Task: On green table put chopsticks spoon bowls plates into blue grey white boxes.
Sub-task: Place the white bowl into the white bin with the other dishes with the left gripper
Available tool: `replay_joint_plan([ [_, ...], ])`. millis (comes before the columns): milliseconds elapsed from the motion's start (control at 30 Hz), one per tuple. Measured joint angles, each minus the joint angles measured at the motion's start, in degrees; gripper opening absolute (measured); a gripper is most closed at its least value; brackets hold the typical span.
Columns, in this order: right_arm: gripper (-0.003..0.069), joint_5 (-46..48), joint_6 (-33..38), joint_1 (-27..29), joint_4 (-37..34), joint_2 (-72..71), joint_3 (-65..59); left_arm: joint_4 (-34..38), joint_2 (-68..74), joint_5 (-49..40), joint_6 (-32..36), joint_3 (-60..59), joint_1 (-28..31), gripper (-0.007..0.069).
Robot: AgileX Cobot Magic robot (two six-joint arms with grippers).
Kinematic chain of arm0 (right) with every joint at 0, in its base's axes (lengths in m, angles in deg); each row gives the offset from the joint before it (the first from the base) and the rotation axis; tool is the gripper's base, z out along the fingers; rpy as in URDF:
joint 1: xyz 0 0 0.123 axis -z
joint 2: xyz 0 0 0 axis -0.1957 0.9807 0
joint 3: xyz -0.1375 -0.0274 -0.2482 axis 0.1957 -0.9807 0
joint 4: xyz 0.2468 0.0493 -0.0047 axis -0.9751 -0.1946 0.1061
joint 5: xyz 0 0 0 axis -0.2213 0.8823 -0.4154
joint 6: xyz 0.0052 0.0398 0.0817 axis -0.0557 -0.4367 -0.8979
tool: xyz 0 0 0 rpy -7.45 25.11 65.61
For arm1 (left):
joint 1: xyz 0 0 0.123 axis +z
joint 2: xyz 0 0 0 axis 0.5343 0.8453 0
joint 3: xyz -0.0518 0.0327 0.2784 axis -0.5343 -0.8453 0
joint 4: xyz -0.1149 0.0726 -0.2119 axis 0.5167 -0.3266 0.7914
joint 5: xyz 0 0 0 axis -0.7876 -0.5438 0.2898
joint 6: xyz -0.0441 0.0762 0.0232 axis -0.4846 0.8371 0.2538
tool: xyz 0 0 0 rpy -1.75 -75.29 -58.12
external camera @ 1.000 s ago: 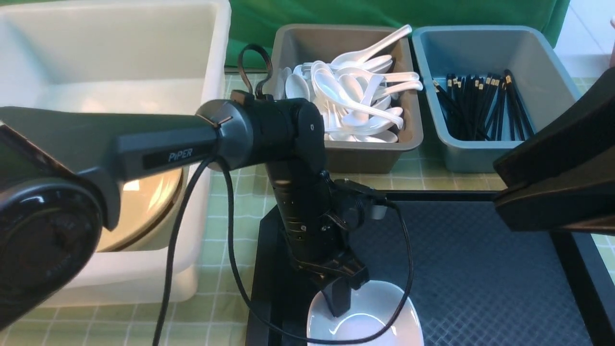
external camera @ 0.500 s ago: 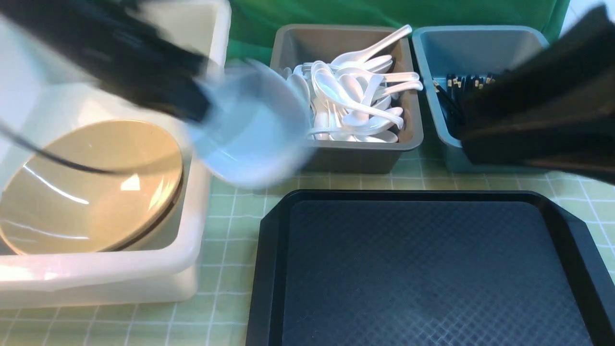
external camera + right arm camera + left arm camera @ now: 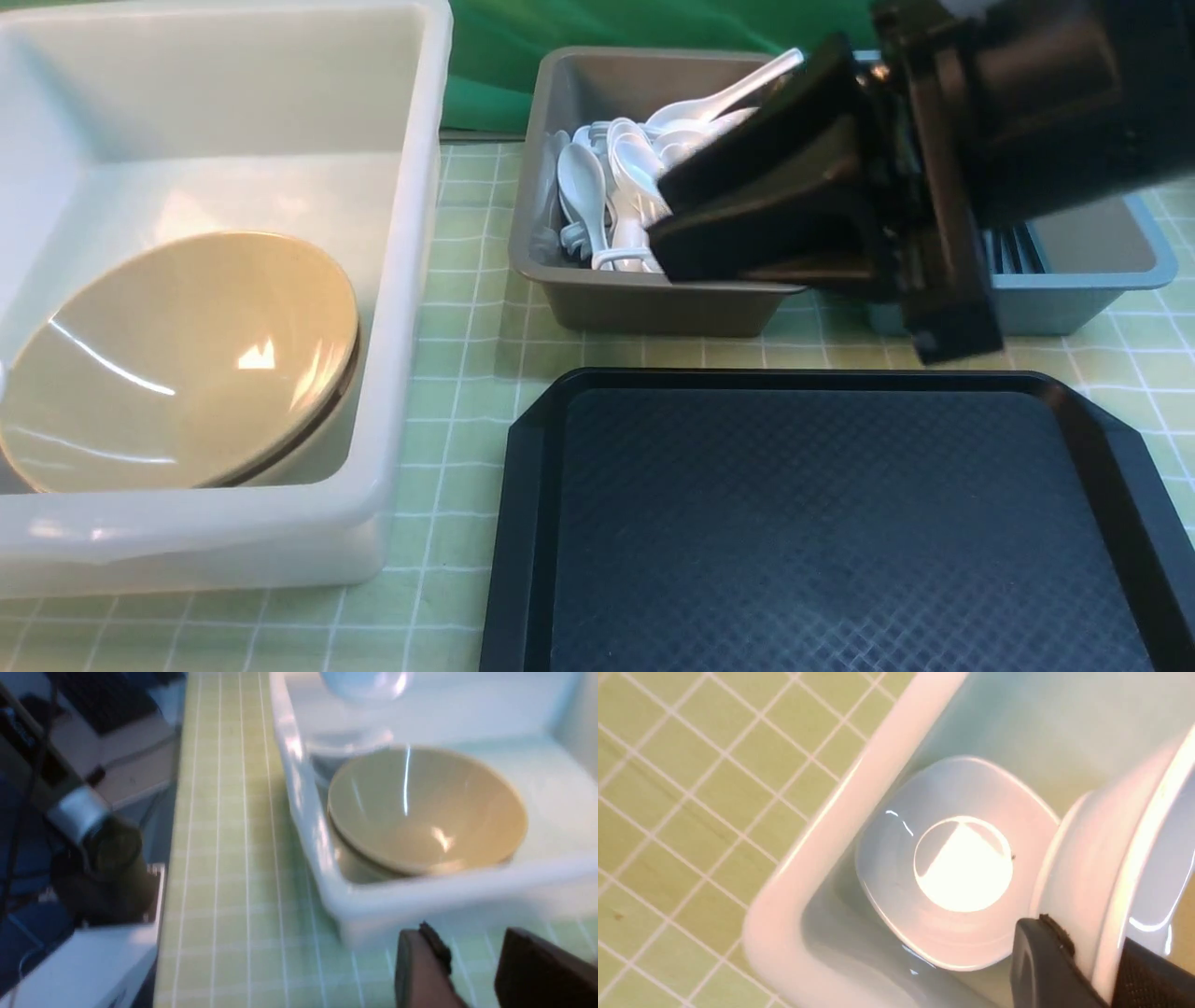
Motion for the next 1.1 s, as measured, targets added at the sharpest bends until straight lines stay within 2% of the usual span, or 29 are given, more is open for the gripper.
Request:
replay_joint_plan([
  [133, 0.0245, -0.8, 6.8, -2.2, -5.5, 0.9, 0.2, -1.4, 4.4, 0.1, -2.2, -0.1, 0.0, 0.0015],
  [367, 0.0245, -0.4, 8.8, -8.3, -3.8, 2.5, 1.7, -3.0, 10.6, 0.4, -3.6, -0.2, 0.0, 0.0015],
  [633, 0.0245, -1.3, 8.8, -8.7, -3.4, 2.5, 2.3, -3.7, 17.6, 1.6, -4.2, -0.2, 0.0, 0.0015],
  [1100, 0.0245, -1.4, 7.5, -8.7, -3.3, 2.5, 2.3, -3.5, 17.7, 1.2, -6.9, -0.2, -0.3, 0.0035],
])
